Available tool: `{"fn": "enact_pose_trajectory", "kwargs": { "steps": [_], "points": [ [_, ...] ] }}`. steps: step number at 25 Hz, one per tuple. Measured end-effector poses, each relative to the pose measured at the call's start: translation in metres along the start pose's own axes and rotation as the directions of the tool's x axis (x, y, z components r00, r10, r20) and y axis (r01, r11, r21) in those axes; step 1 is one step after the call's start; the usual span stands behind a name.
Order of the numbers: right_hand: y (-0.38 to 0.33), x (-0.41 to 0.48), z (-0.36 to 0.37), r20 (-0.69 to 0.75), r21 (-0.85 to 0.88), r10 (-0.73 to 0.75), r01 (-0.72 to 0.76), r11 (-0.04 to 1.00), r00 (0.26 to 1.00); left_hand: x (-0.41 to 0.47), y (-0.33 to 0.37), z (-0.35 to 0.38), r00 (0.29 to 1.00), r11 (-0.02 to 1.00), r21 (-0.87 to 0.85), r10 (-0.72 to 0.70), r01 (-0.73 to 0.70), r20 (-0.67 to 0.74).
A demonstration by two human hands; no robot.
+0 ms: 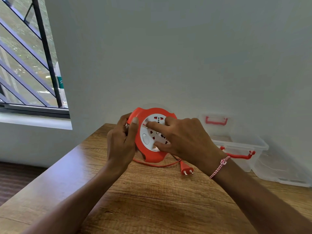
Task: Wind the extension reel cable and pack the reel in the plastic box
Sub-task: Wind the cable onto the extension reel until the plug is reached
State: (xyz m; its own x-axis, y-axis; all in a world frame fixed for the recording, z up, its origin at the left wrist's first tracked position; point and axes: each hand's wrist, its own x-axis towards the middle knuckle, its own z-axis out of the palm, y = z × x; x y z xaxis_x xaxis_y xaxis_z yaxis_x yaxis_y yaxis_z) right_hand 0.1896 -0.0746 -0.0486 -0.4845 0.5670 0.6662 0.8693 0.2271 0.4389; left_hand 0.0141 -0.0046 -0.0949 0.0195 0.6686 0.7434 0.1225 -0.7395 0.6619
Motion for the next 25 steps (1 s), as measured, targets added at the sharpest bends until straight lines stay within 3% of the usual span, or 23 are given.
{"fn": "enact_pose_trajectory", "kwargs": {
  "steps": [3, 5, 7, 9, 10, 11, 12, 13, 14, 15, 16, 17, 18, 20, 23, 25],
  "points": [
    [-0.012, -0.001, -0.002, 0.034, 0.222, 0.231, -0.233, 0.947, 0.972, -0.001, 0.002, 0.001, 0.999, 0.999, 0.020, 0.039, -0.039, -0.016],
    [-0.022, 0.002, -0.005, 0.078, 0.399, 0.468, -0.458, 0.794, 0.880, -0.003, 0.004, 0.002, 0.997, 0.997, 0.023, 0.069, -0.069, -0.022],
    [-0.031, 0.005, -0.008, 0.263, 0.580, 0.651, -0.656, 0.483, 0.712, -0.004, 0.002, 0.001, 0.996, 0.996, 0.027, 0.088, -0.087, -0.031],
    [-0.034, 0.008, -0.012, 0.508, 0.712, 0.654, -0.700, 0.047, 0.561, -0.004, -0.001, 0.000, 0.997, 0.998, 0.006, 0.063, -0.063, -0.044],
    [-0.032, 0.009, -0.016, 0.591, 0.727, 0.610, -0.676, -0.121, 0.527, -0.002, -0.003, 0.001, 0.998, 0.999, -0.021, 0.027, -0.028, -0.060],
    [-0.029, 0.011, -0.020, 0.628, 0.733, 0.570, -0.649, -0.203, 0.530, 0.000, -0.005, 0.001, 0.997, 0.999, -0.049, -0.018, 0.014, -0.081],
    [-0.024, 0.012, -0.024, 0.622, 0.749, 0.547, -0.631, -0.204, 0.561, 0.002, -0.006, 0.001, 0.992, 0.995, -0.077, -0.069, 0.061, -0.102],
    [-0.017, 0.013, -0.025, 0.561, 0.778, 0.554, -0.621, -0.097, 0.616, 0.004, -0.006, 0.001, 0.985, 0.988, -0.110, -0.122, 0.108, -0.122],
    [-0.009, 0.013, -0.027, 0.435, 0.784, 0.572, -0.605, 0.140, 0.696, 0.007, -0.007, 0.001, 0.976, 0.979, -0.141, -0.167, 0.148, -0.136],
    [0.000, 0.013, -0.029, 0.272, 0.705, 0.545, -0.550, 0.448, 0.793, 0.008, -0.007, 0.000, 0.969, 0.971, -0.163, -0.200, 0.177, -0.142],
    [0.008, 0.011, -0.030, 0.141, 0.533, 0.441, -0.444, 0.720, 0.886, 0.009, -0.007, 0.000, 0.966, 0.965, -0.174, -0.219, 0.193, -0.138],
    [0.014, 0.010, -0.031, 0.098, 0.352, 0.289, -0.305, 0.885, 0.952, 0.010, -0.007, -0.001, 0.967, 0.964, -0.179, -0.223, 0.199, -0.127],
    [0.018, 0.009, -0.030, 0.125, 0.223, 0.152, -0.177, 0.959, 0.980, 0.009, -0.007, -0.001, 0.970, 0.965, -0.177, -0.216, 0.195, -0.112],
    [0.016, 0.007, -0.023, 0.202, 0.077, -0.014, -0.001, 0.997, 0.979, 0.008, -0.005, 0.000, 0.980, 0.973, -0.151, -0.185, 0.173, -0.071],
    [0.012, 0.004, -0.010, 0.187, -0.033, -0.110, 0.118, 0.992, 0.976, 0.003, -0.003, 0.001, 0.992, 0.987, -0.103, -0.123, 0.123, 0.000],
    [0.012, 0.002, -0.008, 0.125, -0.035, -0.107, 0.112, 0.993, 0.986, 0.000, -0.002, 0.003, 0.995, 0.993, -0.074, -0.094, 0.095, 0.017]
  ]
}}
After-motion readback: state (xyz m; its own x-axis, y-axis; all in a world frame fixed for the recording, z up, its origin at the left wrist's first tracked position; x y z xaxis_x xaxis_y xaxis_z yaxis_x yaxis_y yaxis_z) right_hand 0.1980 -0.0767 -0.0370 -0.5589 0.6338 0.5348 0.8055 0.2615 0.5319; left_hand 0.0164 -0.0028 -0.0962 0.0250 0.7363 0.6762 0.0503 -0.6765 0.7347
